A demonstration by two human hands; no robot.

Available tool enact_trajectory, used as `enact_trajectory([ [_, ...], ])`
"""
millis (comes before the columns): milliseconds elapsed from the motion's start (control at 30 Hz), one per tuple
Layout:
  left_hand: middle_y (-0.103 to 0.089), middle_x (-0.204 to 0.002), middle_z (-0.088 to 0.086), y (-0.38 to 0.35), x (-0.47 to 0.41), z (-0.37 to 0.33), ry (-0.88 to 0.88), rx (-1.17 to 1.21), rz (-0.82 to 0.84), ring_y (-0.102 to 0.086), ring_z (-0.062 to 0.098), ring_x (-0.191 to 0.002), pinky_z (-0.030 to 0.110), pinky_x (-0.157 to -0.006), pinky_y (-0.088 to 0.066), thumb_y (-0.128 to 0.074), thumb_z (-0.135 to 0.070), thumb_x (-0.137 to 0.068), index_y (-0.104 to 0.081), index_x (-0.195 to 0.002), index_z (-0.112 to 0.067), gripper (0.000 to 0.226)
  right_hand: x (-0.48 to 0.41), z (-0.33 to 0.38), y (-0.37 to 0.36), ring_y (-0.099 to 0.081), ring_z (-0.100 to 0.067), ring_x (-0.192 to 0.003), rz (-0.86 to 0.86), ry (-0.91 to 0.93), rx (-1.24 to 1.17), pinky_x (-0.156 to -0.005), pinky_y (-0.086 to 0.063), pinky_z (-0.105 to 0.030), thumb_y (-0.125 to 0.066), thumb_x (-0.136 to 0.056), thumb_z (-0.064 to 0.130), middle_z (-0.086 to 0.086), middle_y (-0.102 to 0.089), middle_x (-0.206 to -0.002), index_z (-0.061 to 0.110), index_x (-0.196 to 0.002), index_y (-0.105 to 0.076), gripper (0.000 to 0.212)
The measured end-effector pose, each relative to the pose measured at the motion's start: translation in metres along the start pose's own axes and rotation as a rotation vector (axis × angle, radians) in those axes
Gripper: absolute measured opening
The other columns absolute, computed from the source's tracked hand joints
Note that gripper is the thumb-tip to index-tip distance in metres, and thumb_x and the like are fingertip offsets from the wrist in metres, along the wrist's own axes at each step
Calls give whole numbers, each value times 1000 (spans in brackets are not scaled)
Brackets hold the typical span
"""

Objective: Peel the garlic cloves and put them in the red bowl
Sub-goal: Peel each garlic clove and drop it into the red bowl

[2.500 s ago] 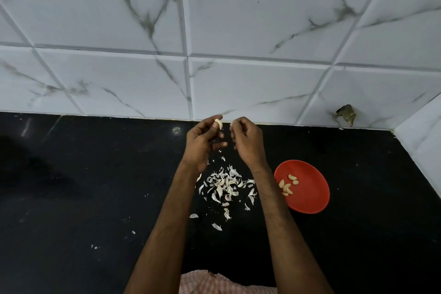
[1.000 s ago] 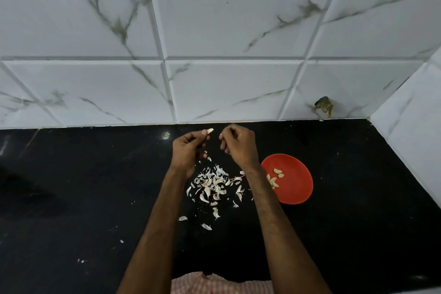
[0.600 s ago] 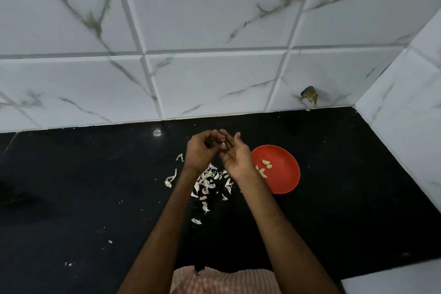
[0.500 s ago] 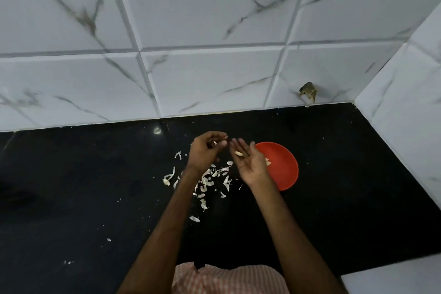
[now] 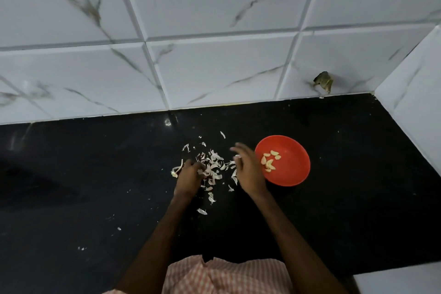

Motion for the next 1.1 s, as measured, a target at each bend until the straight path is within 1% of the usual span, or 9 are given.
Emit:
enact_trajectory([
  [100,-69,-103,2,5,4,12,82,216,-76,-67,18,-91,29,-84,-54,-79,-1,-81,-73,-95,-11,18,11,20,-65,-43,-20,-138,295,94,112,-113,-27,-20,-52,-100,1,-7,-52,-146,10,-138,-58,40],
  [167,-73,-92,-4,12,9,19,138,381,-106,-69,12,-82,22,-77,-57,-84,-2,-76,-74,-91,-12,20,17,21,-93,-40,-25,-140,401,159,203,-118,-28,-26,-55,-97,-1,-10,-49,-148,6,-140,-55,44],
  [233,-72,-83,-5,21,13,25,180,505,-119,-69,8,-69,13,-61,-54,-85,-2,-76,-75,-91,-6,18,19,17,-106,-33,-27,-144,460,212,309,-122,-28,-36,-58,-94,-2,-11,-44,-153,3,-140,-55,47],
  [333,-72,-69,3,32,18,26,206,631,-110,-63,7,-49,17,-47,-50,-82,-5,-81,-74,-88,-2,12,15,11,-107,-33,-23,-144,423,187,329,-121,-28,-33,-58,-96,1,-7,-45,-152,6,-140,-56,43],
  [500,-73,-67,5,43,16,21,162,749,-44,-59,9,-49,18,-43,-45,-69,1,-91,-75,-100,-4,12,4,30,-78,-60,-13,-112,139,56,-42,-97,-45,-22,-58,-101,13,-1,-68,-116,10,-117,-69,20],
  [667,-75,-81,12,45,26,2,93,883,-14,-66,11,-60,19,-51,-49,-78,3,-82,-71,-92,-4,14,5,42,-73,-68,-4,-91,161,-104,-412,-82,-52,-18,-71,-93,11,6,-74,-93,17,-97,-72,7],
  [833,-73,-75,5,50,41,-7,32,1097,-64,-61,6,-60,18,-49,-43,-73,-6,-83,-68,-93,6,16,10,46,-75,-70,-19,-91,262,-232,-705,-87,-58,-33,-72,-93,10,-6,-74,-91,15,-91,-71,5],
  [967,-71,-74,0,55,44,-17,-5,1113,4,-57,4,-61,17,-50,-42,-65,-3,-91,-66,-102,10,18,11,57,-71,-66,-12,-83,296,-265,-748,-80,-54,-23,-69,-95,10,-3,-70,-83,11,-88,-68,7],
  [1100,-71,-81,6,65,43,-22,-5,1159,8,-56,10,-62,19,-49,-43,-70,-8,-87,-69,-104,-1,18,19,58,-73,-67,-3,-79,242,-391,-889,-73,-50,-17,-64,-97,13,1,-72,-83,7,-92,-68,8],
])
Point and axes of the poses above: each hand's wrist, its own x-axis away from the middle knuckle, its own y-axis out of the back of the hand, z = x × y, the point moved 10 cm from there along -x, towards the middle knuckle
